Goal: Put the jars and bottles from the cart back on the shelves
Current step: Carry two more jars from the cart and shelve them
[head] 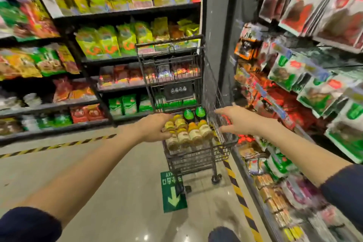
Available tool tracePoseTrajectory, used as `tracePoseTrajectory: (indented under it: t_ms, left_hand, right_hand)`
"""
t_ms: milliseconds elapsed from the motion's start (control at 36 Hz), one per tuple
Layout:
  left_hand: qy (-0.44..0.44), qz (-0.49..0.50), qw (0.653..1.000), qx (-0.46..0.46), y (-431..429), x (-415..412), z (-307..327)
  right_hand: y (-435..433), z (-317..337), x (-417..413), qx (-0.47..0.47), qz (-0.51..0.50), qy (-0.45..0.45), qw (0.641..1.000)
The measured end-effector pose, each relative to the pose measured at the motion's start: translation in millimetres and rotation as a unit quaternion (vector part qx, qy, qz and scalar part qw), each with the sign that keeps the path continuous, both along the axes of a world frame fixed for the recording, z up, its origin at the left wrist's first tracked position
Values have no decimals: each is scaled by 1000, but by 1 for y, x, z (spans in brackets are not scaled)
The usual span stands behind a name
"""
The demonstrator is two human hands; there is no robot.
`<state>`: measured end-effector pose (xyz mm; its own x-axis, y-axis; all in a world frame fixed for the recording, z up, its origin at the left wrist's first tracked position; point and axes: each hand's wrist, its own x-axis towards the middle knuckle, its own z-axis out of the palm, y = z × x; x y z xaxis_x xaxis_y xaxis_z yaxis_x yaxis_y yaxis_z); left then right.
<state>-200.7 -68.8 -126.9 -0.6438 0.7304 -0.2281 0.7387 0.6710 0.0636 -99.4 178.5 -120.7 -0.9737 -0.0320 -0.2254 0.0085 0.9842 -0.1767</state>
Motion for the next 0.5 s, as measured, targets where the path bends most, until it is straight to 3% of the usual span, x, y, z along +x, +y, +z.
tracePoseTrajectory:
  t_ms: [278, 500]
  left_hand:
    - [-64, 124, 990, -6, 65, -89, -66]
    - [-165, 245, 955, 19, 99, -131, -122]
  right_hand:
    - [66, -53, -119, -47, 41, -52, 997]
    - [93, -107, -196, -94, 63, -126, 986]
